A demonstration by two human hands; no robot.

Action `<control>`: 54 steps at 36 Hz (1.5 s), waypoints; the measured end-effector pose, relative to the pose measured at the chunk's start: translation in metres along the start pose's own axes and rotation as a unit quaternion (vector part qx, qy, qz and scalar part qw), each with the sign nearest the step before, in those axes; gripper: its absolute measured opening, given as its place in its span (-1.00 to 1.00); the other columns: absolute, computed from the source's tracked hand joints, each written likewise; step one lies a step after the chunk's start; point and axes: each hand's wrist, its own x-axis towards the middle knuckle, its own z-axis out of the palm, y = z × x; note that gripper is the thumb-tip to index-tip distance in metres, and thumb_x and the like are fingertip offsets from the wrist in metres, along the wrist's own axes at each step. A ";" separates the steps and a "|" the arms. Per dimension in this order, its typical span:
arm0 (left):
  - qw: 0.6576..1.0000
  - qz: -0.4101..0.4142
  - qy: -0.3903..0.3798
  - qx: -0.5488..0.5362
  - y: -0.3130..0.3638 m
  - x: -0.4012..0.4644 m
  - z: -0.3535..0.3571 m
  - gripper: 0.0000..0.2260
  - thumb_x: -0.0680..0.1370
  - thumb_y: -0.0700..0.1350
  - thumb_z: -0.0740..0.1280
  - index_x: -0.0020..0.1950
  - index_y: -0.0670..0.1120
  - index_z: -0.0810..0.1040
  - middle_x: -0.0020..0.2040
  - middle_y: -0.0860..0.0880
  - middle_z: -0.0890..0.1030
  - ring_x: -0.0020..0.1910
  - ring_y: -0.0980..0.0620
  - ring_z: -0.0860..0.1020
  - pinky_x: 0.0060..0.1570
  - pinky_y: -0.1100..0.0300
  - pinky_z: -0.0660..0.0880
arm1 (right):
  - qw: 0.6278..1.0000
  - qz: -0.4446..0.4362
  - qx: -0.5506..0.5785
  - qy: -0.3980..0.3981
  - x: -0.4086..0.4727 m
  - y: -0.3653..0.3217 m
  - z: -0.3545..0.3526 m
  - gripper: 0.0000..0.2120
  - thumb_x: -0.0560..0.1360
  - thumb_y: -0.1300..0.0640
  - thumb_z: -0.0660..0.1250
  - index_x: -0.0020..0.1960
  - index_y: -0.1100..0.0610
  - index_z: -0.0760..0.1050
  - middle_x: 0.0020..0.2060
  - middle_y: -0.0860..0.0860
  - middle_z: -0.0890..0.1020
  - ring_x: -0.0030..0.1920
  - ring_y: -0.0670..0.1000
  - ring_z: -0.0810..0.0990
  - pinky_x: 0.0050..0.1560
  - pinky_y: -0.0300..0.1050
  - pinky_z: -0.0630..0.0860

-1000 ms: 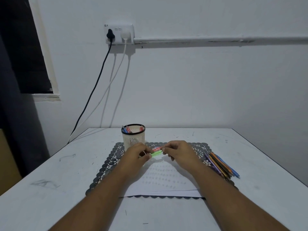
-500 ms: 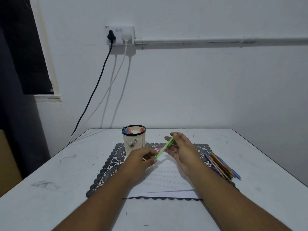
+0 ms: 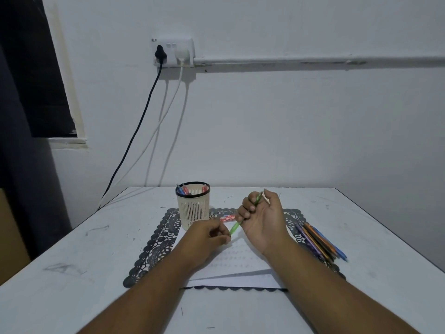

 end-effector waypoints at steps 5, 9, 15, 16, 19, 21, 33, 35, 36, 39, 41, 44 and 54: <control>1.000 -0.003 0.000 -0.001 0.001 0.000 -0.001 -0.93 0.52 -0.29 0.48 -0.15 -0.17 0.68 -0.31 -0.03 0.59 -0.38 0.23 0.43 -0.33 0.44 0.34 | 1.000 -0.008 -0.027 -0.012 -0.002 -0.003 0.002 -0.78 0.46 0.09 0.13 -0.34 0.09 0.24 -0.38 0.03 0.18 -0.41 0.00 0.16 -0.36 -0.08 0.22; 1.000 -0.006 0.005 0.005 0.001 0.000 -0.001 -0.92 0.52 -0.26 0.48 -0.17 -0.13 0.68 -0.32 0.02 0.59 -0.38 0.24 0.42 -0.33 0.42 0.34 | 1.000 -0.004 -0.016 -0.021 -0.003 -0.004 0.000 -0.71 0.55 0.05 0.08 -0.33 0.09 0.24 -0.39 0.02 0.20 -0.39 0.01 0.16 -0.33 -0.07 0.22; 0.999 -0.013 0.004 -0.033 0.004 -0.002 0.000 -0.94 0.52 -0.33 0.46 -0.15 -0.25 0.66 -0.31 -0.09 0.57 -0.40 0.20 0.41 -0.36 0.43 0.34 | 0.999 -0.003 -0.024 -0.040 -0.004 -0.005 -0.001 -0.74 0.52 0.05 0.08 -0.33 0.09 0.23 -0.38 0.03 0.18 -0.38 0.01 0.15 -0.34 -0.07 0.21; 0.999 -0.013 0.003 -0.039 0.004 -0.003 0.000 -0.95 0.52 -0.35 0.46 -0.15 -0.28 0.65 -0.31 -0.11 0.56 -0.40 0.20 0.41 -0.36 0.43 0.34 | 0.999 -0.001 -0.019 -0.041 -0.004 -0.005 -0.001 -0.73 0.53 0.05 0.08 -0.33 0.10 0.23 -0.38 0.02 0.18 -0.38 0.01 0.15 -0.33 -0.07 0.21; 0.998 -0.014 -0.005 -0.062 0.005 -0.003 0.001 -0.95 0.52 -0.39 0.43 -0.15 -0.34 0.63 -0.30 -0.17 0.52 -0.41 0.19 0.40 -0.37 0.42 0.35 | 0.999 0.003 -0.023 -0.048 -0.003 -0.007 -0.001 -0.76 0.47 0.06 0.12 -0.34 0.09 0.22 -0.40 0.02 0.18 -0.38 0.01 0.13 -0.34 -0.07 0.20; 0.997 -0.016 -0.005 -0.074 0.006 -0.003 0.001 -0.95 0.52 -0.39 0.43 -0.15 -0.34 0.63 -0.30 -0.17 0.54 -0.38 0.14 0.43 -0.35 0.40 0.38 | 0.999 0.002 -0.013 -0.053 -0.002 -0.008 -0.002 -0.76 0.48 0.05 0.12 -0.34 0.09 0.23 -0.40 0.02 0.18 -0.38 0.01 0.14 -0.33 -0.06 0.19; 0.995 -0.019 0.002 -0.095 0.003 -0.002 0.001 -0.95 0.52 -0.37 0.45 -0.14 -0.34 0.63 -0.31 -0.11 0.58 -0.33 0.10 0.48 -0.29 0.36 0.43 | 0.998 0.003 0.001 -0.064 -0.003 -0.010 -0.004 -0.74 0.50 0.05 0.10 -0.35 0.09 0.24 -0.40 0.01 0.19 -0.39 0.01 0.15 -0.33 -0.07 0.21; 0.996 -0.016 0.003 -0.093 0.004 -0.002 0.001 -0.95 0.52 -0.38 0.44 -0.14 -0.34 0.64 -0.32 -0.11 0.59 -0.34 0.12 0.49 -0.29 0.37 0.44 | 0.998 0.005 0.004 -0.065 -0.003 -0.011 -0.003 -0.73 0.51 0.04 0.09 -0.35 0.09 0.24 -0.40 0.01 0.19 -0.39 0.00 0.15 -0.34 -0.07 0.22; 0.996 -0.015 0.003 -0.093 0.004 -0.002 0.001 -0.95 0.52 -0.39 0.44 -0.14 -0.35 0.63 -0.32 -0.11 0.58 -0.35 0.13 0.49 -0.30 0.37 0.43 | 0.998 0.006 0.001 -0.066 -0.004 -0.011 -0.003 -0.73 0.50 0.04 0.09 -0.35 0.09 0.24 -0.40 0.01 0.19 -0.39 0.00 0.15 -0.34 -0.07 0.22; 0.995 -0.015 0.002 -0.094 0.004 -0.002 0.001 -0.95 0.52 -0.39 0.44 -0.15 -0.35 0.63 -0.33 -0.10 0.57 -0.36 0.13 0.47 -0.30 0.37 0.42 | 0.998 0.004 -0.002 -0.065 -0.005 -0.011 -0.003 -0.74 0.50 0.05 0.10 -0.35 0.09 0.24 -0.40 0.01 0.19 -0.38 0.01 0.15 -0.33 -0.07 0.21; 0.995 -0.016 0.004 -0.098 0.002 -0.002 0.002 -0.95 0.52 -0.39 0.44 -0.15 -0.35 0.62 -0.33 -0.10 0.57 -0.35 0.12 0.47 -0.30 0.36 0.41 | 0.998 0.006 0.002 -0.060 -0.004 -0.011 -0.003 -0.73 0.51 0.03 0.09 -0.34 0.09 0.24 -0.39 0.01 0.18 -0.37 0.01 0.14 -0.31 -0.06 0.20; 0.994 -0.020 -0.001 -0.107 0.002 -0.002 0.002 -0.94 0.52 -0.40 0.43 -0.14 -0.38 0.60 -0.32 -0.13 0.55 -0.34 0.09 0.45 -0.31 0.36 0.41 | 0.998 0.006 -0.006 -0.064 -0.004 -0.011 -0.004 -0.75 0.49 0.04 0.12 -0.34 0.09 0.24 -0.39 0.01 0.19 -0.37 0.01 0.15 -0.31 -0.06 0.19; 0.996 -0.014 0.001 -0.085 0.000 -0.002 0.000 -0.94 0.52 -0.35 0.45 -0.14 -0.32 0.61 -0.29 -0.12 0.55 -0.31 0.06 0.44 -0.29 0.35 0.39 | 0.999 0.016 -0.001 -0.045 -0.005 -0.010 0.000 -0.79 0.49 0.00 0.21 -0.21 0.12 0.42 -0.38 0.04 0.30 -0.40 0.03 0.27 -0.29 -0.06 0.30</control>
